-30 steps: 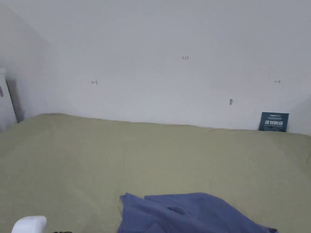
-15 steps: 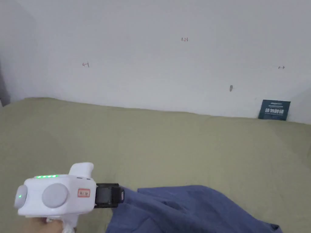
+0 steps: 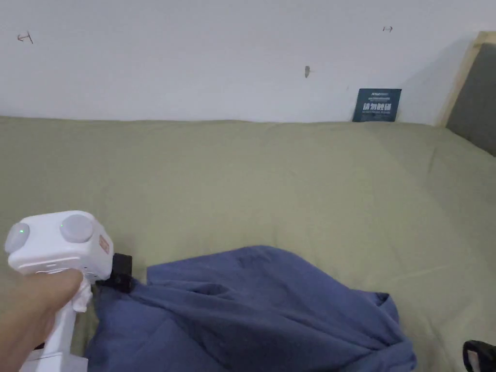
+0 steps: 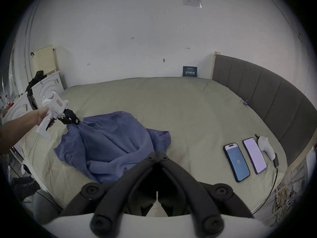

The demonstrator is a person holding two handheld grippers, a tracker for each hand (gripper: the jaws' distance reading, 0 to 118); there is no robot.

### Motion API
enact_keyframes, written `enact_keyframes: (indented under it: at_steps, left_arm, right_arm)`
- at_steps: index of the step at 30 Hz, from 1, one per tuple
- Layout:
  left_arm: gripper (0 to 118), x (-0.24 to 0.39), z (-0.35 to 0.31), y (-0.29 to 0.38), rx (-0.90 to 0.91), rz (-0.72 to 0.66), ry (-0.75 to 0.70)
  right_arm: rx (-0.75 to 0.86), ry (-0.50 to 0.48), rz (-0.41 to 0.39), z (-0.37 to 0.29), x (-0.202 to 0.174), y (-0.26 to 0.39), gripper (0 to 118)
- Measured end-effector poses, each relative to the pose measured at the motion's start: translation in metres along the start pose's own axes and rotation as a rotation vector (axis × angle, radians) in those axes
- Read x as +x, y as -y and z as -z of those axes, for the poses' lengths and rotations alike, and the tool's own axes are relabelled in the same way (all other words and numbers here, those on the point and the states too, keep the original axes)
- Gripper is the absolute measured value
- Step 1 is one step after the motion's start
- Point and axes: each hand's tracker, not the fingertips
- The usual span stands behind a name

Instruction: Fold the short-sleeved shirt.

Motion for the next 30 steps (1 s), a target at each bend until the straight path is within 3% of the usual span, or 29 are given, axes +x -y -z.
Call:
enact_keyframes:
  at_steps: [2,5,6,8,9,11,13,16,18,19,20,21,22,25,30]
  left_arm:
    - [3,-0.007,-0.01,0.0,0.055,0.029,0.045]
    - [0,-0.016,-0.02,-0.003,0.12,0.016,0.177]
    - [0,-0.02,-0.021,-0.007,0.119,0.027,0.188]
    - [0,-0.021,-0.026,-0.008,0.128,0.052,0.163]
    - [0,-0.023,-0.029,-0.008,0.143,0.069,0.174]
    - [0,-0.019,-0.047,0.003,0.157,0.07,0.191]
    - [0,-0.023,-0.053,0.007,0.176,0.059,0.216]
    - [0,-0.026,-0.064,0.018,0.184,0.067,0.229]
    - [0,-0.03,-0.065,0.023,0.18,0.068,0.226]
    - [0,-0.033,-0.064,0.026,0.181,0.061,0.232]
    - [0,-0.036,-0.064,0.029,0.186,0.051,0.252]
    - [0,-0.039,-0.064,0.032,0.183,0.042,0.269]
    - [0,-0.041,-0.065,0.031,0.187,0.033,0.28]
    - [0,-0.047,-0.077,0.035,0.215,0.032,0.305]
    - [0,-0.053,-0.127,0.023,0.338,0.049,0.364]
  right_arm:
    - [-0.024,-0.028,0.013,0.009,0.001,-0.002,0]
    - [-0.12,-0.117,0.059,0.037,0.007,-0.013,4]
    - [-0.164,-0.144,0.083,0.049,0.011,-0.018,30]
    - [-0.271,-0.198,0.159,0.077,0.022,-0.028,104]
    - [-0.347,-0.216,0.204,0.094,0.026,-0.03,116]
    - [-0.322,-0.268,0.289,0.122,0.037,-0.042,113]
    - [-0.419,-0.273,0.344,0.145,0.042,-0.047,113]
    - [-0.454,-0.268,0.526,0.183,0.054,-0.035,112]
    - [-0.546,-0.273,0.572,0.201,0.055,-0.029,103]
    - [-0.569,-0.241,0.562,0.203,0.052,-0.028,103]
    - [-0.589,-0.217,0.529,0.191,0.036,-0.025,78]
    - [-0.612,-0.204,0.474,0.189,0.029,-0.026,16]
    - [-0.589,-0.219,0.445,0.184,0.023,-0.024,3]
    - [-0.518,-0.22,0.373,0.169,0.017,-0.038,3]
    - [-0.367,-0.251,0.331,0.134,0.004,-0.082,3]
